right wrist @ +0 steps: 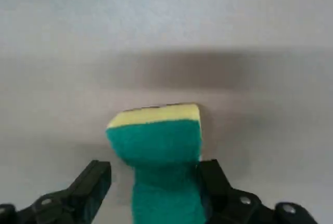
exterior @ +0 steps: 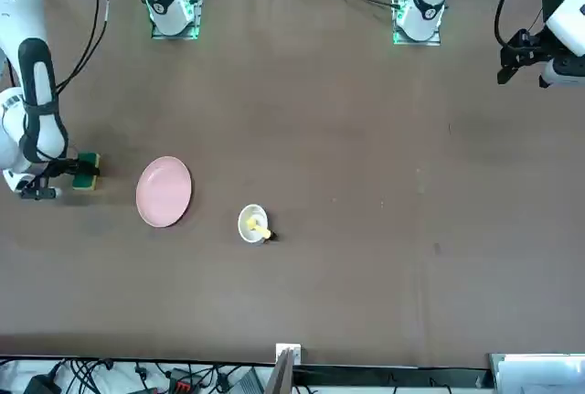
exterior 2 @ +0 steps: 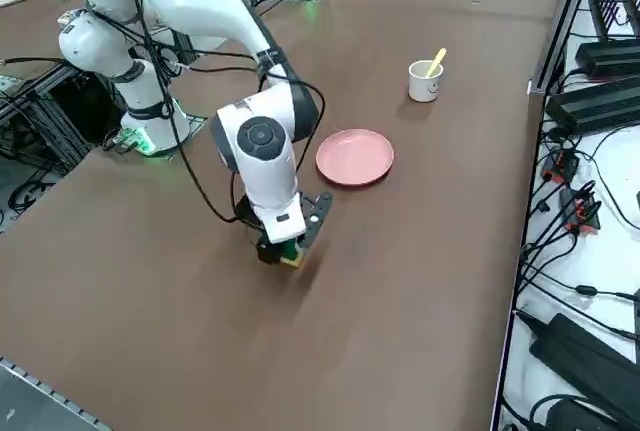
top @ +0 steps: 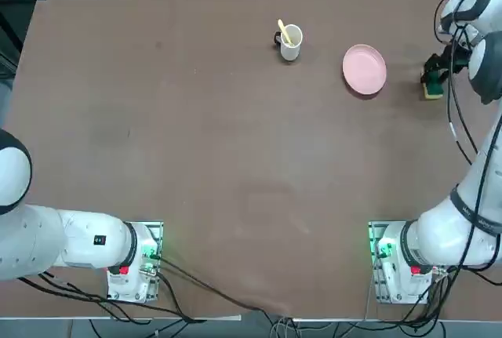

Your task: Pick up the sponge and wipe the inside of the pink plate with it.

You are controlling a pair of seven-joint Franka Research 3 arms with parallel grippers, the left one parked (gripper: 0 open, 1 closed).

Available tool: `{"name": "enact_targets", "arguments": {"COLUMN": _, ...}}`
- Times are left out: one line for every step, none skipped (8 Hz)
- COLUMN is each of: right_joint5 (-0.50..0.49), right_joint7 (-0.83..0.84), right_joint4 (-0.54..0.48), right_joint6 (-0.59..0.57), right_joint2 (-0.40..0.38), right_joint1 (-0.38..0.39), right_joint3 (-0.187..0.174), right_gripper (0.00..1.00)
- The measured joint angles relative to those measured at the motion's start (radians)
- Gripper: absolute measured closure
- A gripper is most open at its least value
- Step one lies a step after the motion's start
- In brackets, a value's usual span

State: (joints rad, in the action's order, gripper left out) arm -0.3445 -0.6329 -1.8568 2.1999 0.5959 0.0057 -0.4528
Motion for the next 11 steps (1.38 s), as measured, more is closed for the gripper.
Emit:
{"name": "enact_targets", "arguments": {"right_joint5": 0.0, "right_joint7": 0.0, "right_joint4": 0.016, "right_joint6": -0.04, "right_joint2": -0.036, "right_joint1": 0.014, "right_joint3": 0.0, "right_gripper": 0.0}}
{"name": "enact_targets", "arguments": {"right_joint5": -0.001, "right_joint7": 0.0, "right_joint4": 0.034, "right_joint6": -0.083, "right_joint2": -0.087, "right_joint1": 0.03, "right_joint3": 0.0, "right_gripper": 0.0}}
{"name": "enact_targets", "arguments": {"right_joint5": -0.001, "right_joint7": 0.0, "right_joint4": 0.06, "right_joint6": -0.132, "right_joint2": -0.149, "right_joint1": 0.043, "right_joint3": 0.0, "right_gripper": 0.0}}
{"name": "enact_targets", "arguments": {"right_joint5": -0.001, "right_joint7": 0.004, "right_joint4": 0.104, "right_joint6": -0.196, "right_joint2": -0.214, "right_joint1": 0.054, "right_joint3": 0.0, "right_gripper": 0.0}}
{"name": "enact_targets", "arguments": {"right_joint5": -0.001, "right_joint7": 0.015, "right_joint4": 0.168, "right_joint6": -0.285, "right_joint2": -0.27, "right_joint1": 0.067, "right_joint3": 0.001, "right_gripper": 0.0}}
{"name": "enact_targets", "arguments": {"right_joint5": -0.001, "right_joint7": 0.054, "right_joint4": 0.243, "right_joint6": -0.383, "right_joint2": -0.309, "right_joint1": 0.081, "right_joint3": 0.001, "right_gripper": 0.0}}
{"name": "enact_targets", "arguments": {"right_joint5": 0.002, "right_joint7": 0.125, "right_joint4": 0.311, "right_joint6": -0.463, "right_joint2": -0.33, "right_joint1": 0.098, "right_joint3": 0.002, "right_gripper": 0.0}}
{"name": "enact_targets", "arguments": {"right_joint5": 0.027, "right_joint7": 0.209, "right_joint4": 0.361, "right_joint6": -0.514, "right_joint2": -0.342, "right_joint1": 0.119, "right_joint3": 0.003, "right_gripper": 0.0}}
{"name": "enact_targets", "arguments": {"right_joint5": 0.082, "right_joint7": 0.278, "right_joint4": 0.388, "right_joint6": -0.539, "right_joint2": -0.364, "right_joint1": 0.147, "right_joint3": 0.006, "right_gripper": 0.0}}
{"name": "enact_targets", "arguments": {"right_joint5": 0.155, "right_joint7": 0.335, "right_joint4": 0.396, "right_joint6": -0.554, "right_joint2": -0.4, "right_joint1": 0.189, "right_joint3": 0.008, "right_gripper": 0.0}}
{"name": "enact_targets", "arguments": {"right_joint5": 0.208, "right_joint7": 0.39, "right_joint4": 0.399, "right_joint6": -0.585, "right_joint2": -0.439, "right_joint1": 0.228, "right_joint3": 0.011, "right_gripper": 0.0}}
